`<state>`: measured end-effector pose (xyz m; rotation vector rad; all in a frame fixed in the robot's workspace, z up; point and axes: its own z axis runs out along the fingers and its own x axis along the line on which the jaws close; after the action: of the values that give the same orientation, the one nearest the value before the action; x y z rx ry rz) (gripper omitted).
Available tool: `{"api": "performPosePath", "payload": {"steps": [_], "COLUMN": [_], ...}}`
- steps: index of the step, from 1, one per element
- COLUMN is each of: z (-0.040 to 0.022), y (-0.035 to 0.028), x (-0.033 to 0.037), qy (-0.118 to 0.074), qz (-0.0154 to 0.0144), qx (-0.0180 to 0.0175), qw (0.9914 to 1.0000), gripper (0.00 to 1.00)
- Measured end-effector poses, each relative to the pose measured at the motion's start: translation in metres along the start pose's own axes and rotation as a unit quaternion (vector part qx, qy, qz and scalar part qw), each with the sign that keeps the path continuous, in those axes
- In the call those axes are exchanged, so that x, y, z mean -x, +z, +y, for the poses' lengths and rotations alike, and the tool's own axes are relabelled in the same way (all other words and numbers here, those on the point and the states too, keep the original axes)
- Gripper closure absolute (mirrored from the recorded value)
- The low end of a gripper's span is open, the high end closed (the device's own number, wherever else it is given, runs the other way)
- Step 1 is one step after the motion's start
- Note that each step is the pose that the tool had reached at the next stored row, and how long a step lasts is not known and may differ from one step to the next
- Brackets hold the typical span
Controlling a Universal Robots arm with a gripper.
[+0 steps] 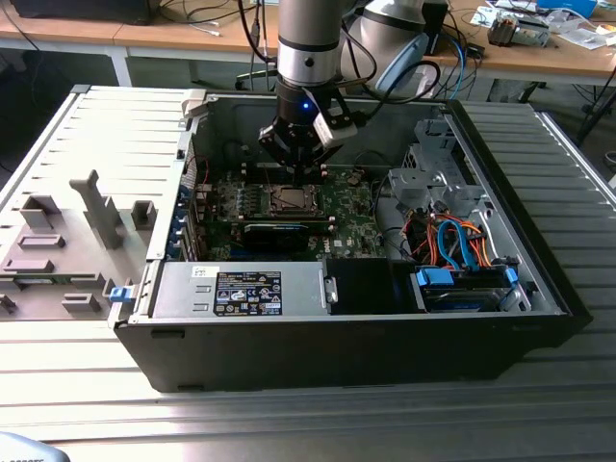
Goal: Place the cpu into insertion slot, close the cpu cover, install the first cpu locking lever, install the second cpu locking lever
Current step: 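Install the first cpu locking lever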
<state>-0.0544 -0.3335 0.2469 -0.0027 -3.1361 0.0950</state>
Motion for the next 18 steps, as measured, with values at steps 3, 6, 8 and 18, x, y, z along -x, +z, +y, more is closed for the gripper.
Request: {"api": "performPosePath", "payload": {"steps": [3, 6, 8, 18], "z": [0.0000, 0.0000, 0.0000, 0.0000], "y": [0.0000, 0.0000, 0.0000, 0.0000], "x": [0.0000, 0.0000, 0.0000, 0.0000], "qy": [-0.002, -0.004, -0.006, -0.010], "qz": [-0.0001, -0.0003, -0.0003, -0.0006], "qx": [0.0000, 0.0000, -0.0001, -0.0001], "qw": [1.00000, 0.99999, 0.99998, 0.99995], "gripper": [0.89, 0.89, 0.89, 0.89]}}
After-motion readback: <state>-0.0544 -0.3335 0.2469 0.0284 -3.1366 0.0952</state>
